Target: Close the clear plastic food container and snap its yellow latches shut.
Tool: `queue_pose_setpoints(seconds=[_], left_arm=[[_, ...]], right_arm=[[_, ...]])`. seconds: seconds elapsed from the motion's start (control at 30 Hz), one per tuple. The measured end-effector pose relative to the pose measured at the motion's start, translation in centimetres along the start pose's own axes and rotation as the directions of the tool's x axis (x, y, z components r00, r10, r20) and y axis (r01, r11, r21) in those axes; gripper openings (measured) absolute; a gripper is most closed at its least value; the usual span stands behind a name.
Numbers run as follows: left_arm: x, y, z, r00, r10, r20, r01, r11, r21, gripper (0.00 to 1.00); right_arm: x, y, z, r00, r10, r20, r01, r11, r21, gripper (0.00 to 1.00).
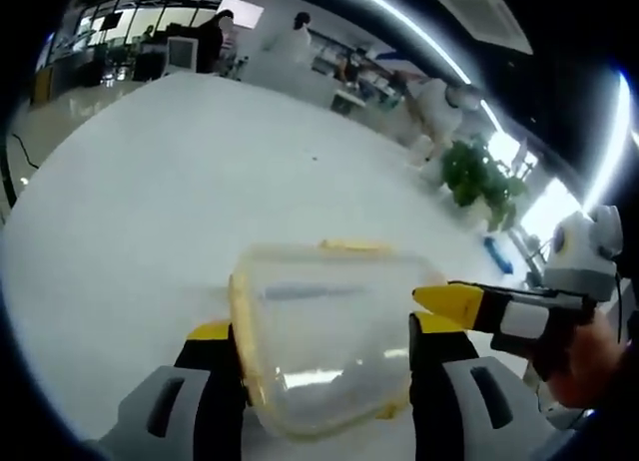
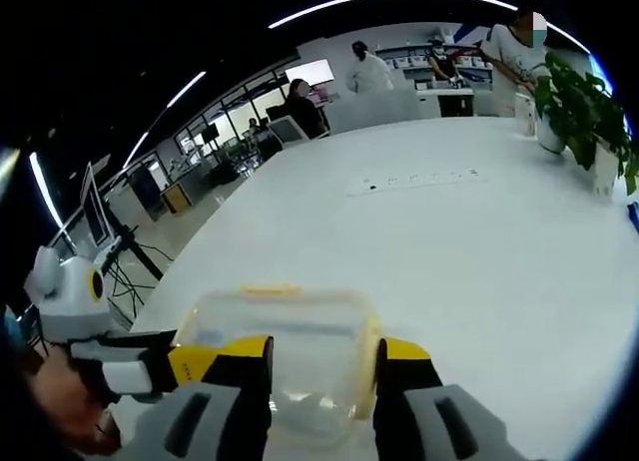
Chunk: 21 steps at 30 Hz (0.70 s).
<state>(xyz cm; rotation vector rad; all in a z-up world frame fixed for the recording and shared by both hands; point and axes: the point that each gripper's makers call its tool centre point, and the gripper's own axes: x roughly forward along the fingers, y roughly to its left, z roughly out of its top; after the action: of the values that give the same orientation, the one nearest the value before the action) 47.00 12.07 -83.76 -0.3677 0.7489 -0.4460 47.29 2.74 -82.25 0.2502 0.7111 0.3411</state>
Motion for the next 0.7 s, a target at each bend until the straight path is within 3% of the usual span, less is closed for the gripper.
queue_pose_setpoints(seconds=[0.27,0.7], left_arm=[[0.3,1.4,1.2,1.0,-0.007,-0.009,0.007,1.0,0.002,0.65],[1.7,4.2,4.4,1.0,0.01,0.007,-0.01,1.0,-0.005,0.66]], right_arm=[[1.3,0.8,0.6,1.0,0.006,0.001,-0.006,1.0,-0.012,0.38],[5.1,1.9,3.1,1.0,0.014,0.022,-0.014,1.0,-0.021,0.38]])
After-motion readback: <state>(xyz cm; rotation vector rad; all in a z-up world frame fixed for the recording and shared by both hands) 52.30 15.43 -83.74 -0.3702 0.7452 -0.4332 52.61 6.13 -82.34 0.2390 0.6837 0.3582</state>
